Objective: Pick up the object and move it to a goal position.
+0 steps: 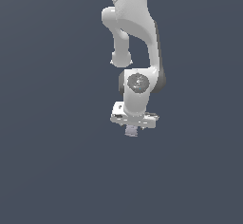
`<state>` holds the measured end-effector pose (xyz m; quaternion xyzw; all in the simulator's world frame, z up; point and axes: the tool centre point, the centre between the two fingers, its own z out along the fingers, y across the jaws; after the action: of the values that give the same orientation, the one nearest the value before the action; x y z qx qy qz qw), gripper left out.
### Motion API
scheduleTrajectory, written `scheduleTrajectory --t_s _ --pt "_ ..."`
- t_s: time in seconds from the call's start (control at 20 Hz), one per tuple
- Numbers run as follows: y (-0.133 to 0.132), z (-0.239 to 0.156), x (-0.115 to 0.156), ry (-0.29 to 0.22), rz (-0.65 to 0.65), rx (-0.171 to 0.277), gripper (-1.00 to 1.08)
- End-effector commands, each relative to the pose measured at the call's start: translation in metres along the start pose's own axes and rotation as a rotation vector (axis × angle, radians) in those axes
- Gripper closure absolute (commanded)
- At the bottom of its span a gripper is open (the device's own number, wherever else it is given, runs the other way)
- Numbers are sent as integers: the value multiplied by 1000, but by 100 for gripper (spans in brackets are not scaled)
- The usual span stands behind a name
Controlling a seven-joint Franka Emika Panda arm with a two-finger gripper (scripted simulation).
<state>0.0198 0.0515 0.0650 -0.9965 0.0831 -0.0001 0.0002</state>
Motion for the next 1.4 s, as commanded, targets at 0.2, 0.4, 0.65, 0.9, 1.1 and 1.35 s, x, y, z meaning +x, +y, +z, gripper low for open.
scheduleTrajectory --t_s 0.2,0.4,0.65,0.9,1.1,1.35 --pt "0 22 0 0 2 0 -92" --pt "0 23 1 0 2 0 108" --pt "0 23 1 0 2 0 108" --pt "0 22 1 1 2 0 108" --pt "0 18 -2 1 2 0 108" --pt "0 3 -11 1 2 0 108"
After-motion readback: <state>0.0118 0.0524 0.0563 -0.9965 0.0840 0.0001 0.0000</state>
